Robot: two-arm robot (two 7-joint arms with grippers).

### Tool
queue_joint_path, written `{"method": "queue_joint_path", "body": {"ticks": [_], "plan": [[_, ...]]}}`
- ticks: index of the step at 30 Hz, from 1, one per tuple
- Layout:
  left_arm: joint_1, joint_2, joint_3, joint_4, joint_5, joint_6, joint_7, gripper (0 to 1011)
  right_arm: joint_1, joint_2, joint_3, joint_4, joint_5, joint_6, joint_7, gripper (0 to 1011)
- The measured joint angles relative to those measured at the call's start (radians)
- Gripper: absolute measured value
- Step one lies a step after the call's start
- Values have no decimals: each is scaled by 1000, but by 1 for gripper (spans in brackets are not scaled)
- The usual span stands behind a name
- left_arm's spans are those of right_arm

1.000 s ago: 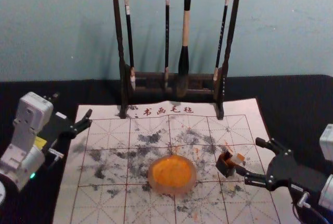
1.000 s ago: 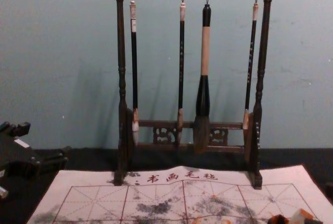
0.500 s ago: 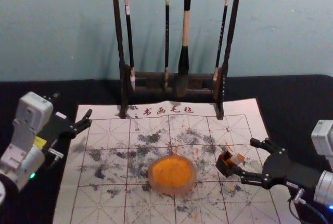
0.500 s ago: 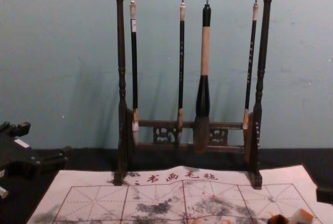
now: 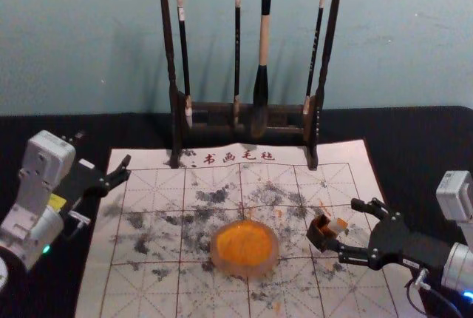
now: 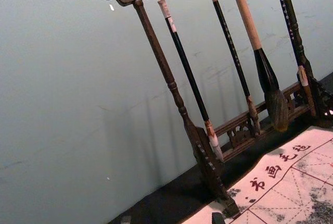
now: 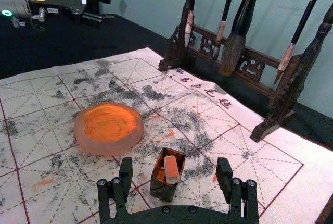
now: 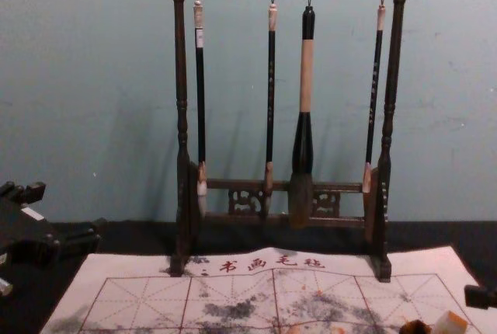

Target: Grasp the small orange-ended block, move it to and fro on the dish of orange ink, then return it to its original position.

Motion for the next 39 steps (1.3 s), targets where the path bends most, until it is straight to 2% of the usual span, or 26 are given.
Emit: {"method": "queue_joint_path", "body": {"ticks": [39], "plan": [[0,0,0,0,0,0,0,1002,2,9,-5,4,12,6,17,1000]]}}
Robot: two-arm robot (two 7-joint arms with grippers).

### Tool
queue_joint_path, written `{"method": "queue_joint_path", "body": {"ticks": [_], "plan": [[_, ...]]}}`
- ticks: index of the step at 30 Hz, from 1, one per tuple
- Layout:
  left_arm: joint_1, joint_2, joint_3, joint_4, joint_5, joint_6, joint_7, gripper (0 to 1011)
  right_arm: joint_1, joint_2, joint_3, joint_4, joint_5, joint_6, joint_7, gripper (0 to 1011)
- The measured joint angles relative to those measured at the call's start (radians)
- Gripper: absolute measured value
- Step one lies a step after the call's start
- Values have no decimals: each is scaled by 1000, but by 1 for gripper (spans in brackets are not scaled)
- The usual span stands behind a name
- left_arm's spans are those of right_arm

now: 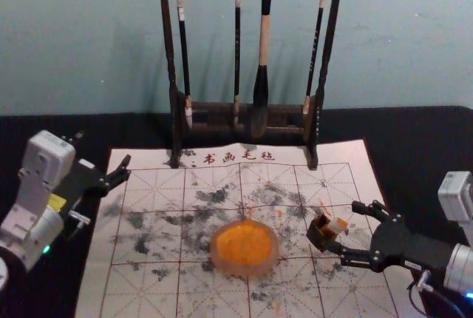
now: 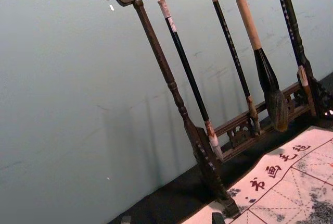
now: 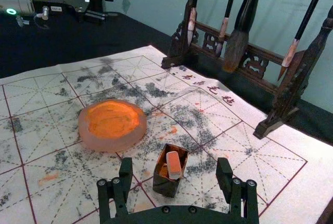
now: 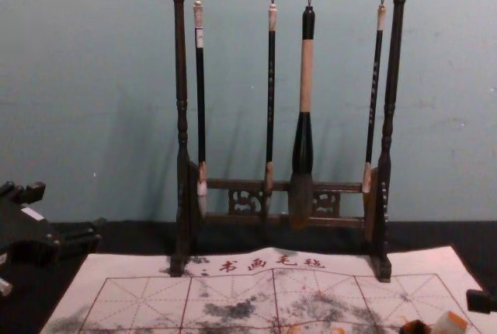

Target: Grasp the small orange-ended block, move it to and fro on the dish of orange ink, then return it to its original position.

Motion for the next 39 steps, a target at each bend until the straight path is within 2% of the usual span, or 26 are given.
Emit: {"method": "queue_joint_path", "body": {"ticks": [12,17,25,30,31,33,38,39], "plan": [[0,0,0,0,0,0,0,1001,0,0,0,0,0,-1,0,1000],[0,0,0,0,0,0,0,1001,0,0,0,0,0,-1,0,924],[0,0,0,0,0,0,0,1001,0,0,0,0,0,-2,0,706],[0,0,0,0,0,0,0,1001,0,0,0,0,0,-2,0,541],[0,0,0,0,0,0,0,1001,0,0,0,0,0,-2,0,479],[0,0,0,0,0,0,0,1001,0,0,0,0,0,-2,0,448],[0,0,0,0,0,0,0,1001,0,0,0,0,0,-2,0,255],[0,0,0,0,0,0,0,1001,0,0,0,0,0,-2,0,243]]}}
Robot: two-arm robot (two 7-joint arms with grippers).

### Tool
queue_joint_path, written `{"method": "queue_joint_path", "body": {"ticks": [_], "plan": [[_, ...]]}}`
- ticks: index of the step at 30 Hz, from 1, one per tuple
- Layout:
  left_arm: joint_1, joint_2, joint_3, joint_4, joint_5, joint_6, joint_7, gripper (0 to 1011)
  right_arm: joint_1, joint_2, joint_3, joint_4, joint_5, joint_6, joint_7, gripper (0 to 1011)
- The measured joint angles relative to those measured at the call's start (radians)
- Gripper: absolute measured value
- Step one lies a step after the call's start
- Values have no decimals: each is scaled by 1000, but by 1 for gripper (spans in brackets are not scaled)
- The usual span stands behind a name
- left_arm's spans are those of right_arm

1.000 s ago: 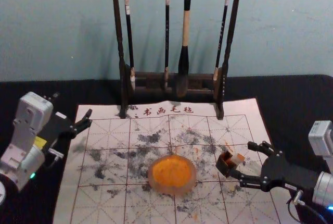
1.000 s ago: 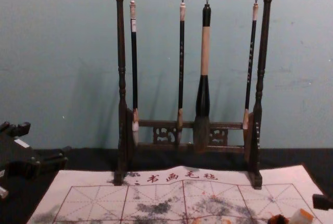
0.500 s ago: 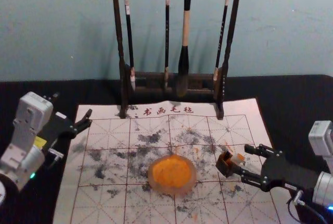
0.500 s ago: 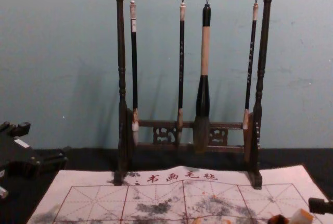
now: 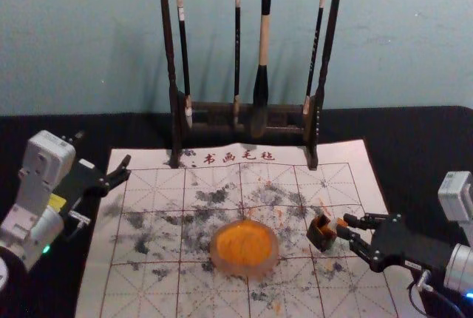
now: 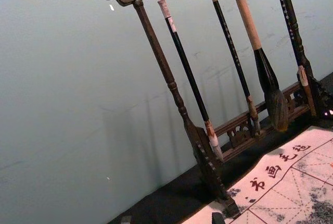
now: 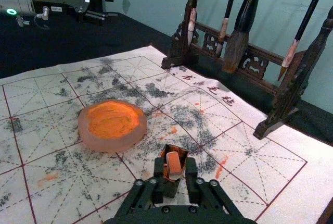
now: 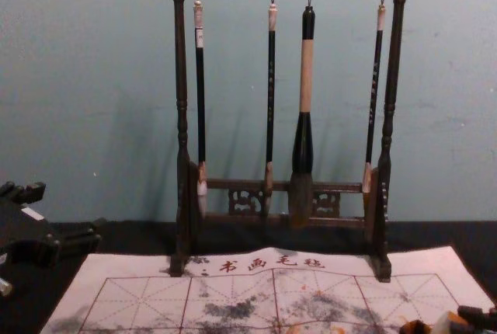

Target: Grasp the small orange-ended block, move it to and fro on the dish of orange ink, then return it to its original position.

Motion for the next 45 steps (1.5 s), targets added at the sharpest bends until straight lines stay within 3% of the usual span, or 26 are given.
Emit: {"method": "queue_joint_path", "body": {"ticks": [6,32,45], "plan": [[0,0,0,0,0,0,0,1001,0,0,0,0,0,0,0,82],[0,0,0,0,0,0,0,1001,0,1,0,0,0,-2,3,82],[0,0,0,0,0,0,0,1001,-4,20,5,-17,22,-25,31,82]]}}
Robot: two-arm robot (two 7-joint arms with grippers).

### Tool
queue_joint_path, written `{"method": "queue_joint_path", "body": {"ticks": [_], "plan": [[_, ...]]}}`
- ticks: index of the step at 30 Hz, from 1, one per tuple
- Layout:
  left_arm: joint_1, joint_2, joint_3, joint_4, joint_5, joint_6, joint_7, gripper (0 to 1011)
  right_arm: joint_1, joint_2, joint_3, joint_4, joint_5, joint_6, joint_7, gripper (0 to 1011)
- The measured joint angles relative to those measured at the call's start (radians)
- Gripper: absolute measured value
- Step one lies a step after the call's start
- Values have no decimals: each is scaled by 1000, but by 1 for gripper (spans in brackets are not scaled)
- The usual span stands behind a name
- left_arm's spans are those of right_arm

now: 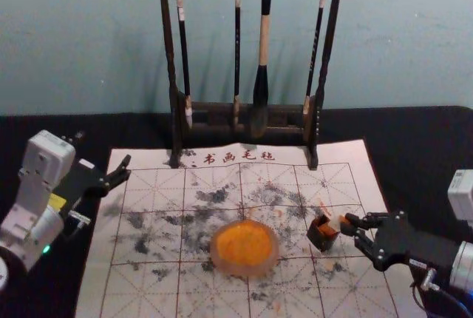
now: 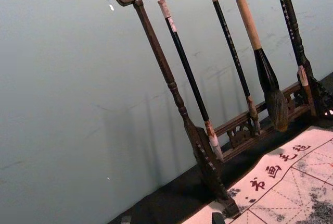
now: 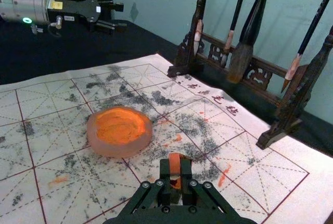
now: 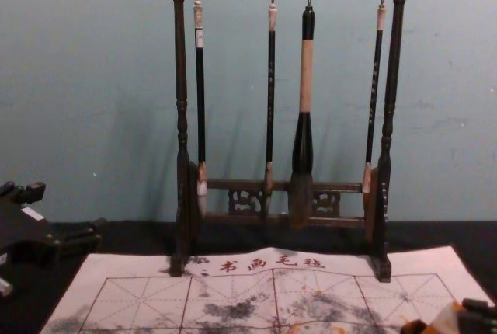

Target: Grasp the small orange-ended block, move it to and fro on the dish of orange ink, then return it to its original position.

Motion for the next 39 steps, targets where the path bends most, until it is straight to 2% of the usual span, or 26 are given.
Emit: {"method": "queue_joint_path", "body": {"ticks": [15,26,31,39], "plan": [[0,0,0,0,0,0,0,1001,-37,63,36,-111,12,1,-5,82],[0,0,0,0,0,0,0,1001,-19,95,45,-160,-2,6,-2,82],[0,0,0,0,0,0,0,1001,27,101,25,-170,-34,38,3,81],[0,0,0,0,0,0,0,1001,113,82,-45,-156,-81,81,32,81]]}}
